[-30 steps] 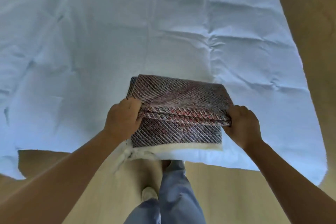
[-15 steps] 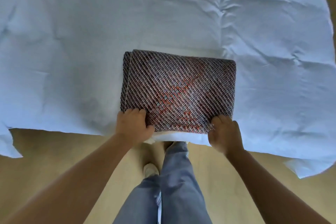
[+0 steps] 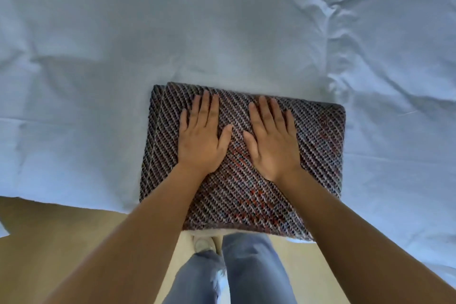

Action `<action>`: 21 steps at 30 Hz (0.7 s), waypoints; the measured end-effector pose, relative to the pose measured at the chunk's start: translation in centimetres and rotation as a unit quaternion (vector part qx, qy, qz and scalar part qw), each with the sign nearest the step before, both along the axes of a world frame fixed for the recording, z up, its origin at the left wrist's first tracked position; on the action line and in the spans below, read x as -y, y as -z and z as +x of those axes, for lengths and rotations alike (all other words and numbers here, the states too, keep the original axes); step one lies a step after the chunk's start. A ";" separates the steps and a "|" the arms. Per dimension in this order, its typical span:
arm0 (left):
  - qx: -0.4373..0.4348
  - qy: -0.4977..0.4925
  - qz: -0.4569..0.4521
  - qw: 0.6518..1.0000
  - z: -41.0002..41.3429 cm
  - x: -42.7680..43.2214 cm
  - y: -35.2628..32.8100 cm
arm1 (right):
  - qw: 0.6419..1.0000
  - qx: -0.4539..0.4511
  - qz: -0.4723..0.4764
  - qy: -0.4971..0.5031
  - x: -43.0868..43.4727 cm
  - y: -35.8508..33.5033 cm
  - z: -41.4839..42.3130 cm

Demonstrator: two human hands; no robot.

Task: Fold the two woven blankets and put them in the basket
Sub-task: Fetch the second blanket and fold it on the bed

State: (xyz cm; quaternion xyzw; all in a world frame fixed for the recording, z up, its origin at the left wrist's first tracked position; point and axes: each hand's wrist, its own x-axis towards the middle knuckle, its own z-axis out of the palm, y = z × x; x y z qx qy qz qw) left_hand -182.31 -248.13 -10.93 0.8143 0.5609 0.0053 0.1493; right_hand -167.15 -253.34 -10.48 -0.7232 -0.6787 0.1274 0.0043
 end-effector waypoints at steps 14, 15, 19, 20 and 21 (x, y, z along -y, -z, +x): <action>-0.030 -0.118 -0.048 0.991 -3.3 -2.6 0.9 | 0.957 0.049 -0.023 0.284 2.0 0.6 2.6; -0.030 -0.100 -0.035 0.994 -2.9 -2.3 0.3 | 0.949 0.025 -0.010 0.315 1.9 0.1 1.0; 0.027 0.077 0.076 0.994 -2.4 4.2 -1.8 | 0.977 -0.109 0.064 0.172 4.2 -1.6 -7.5; 0.024 0.090 0.056 0.994 -3.2 6.1 -1.8 | 0.982 -0.114 0.049 0.140 5.3 -1.5 -8.7; 0.010 0.080 0.020 0.997 -4.6 7.5 -1.4 | 0.987 -0.105 0.024 0.123 6.6 -1.2 -9.2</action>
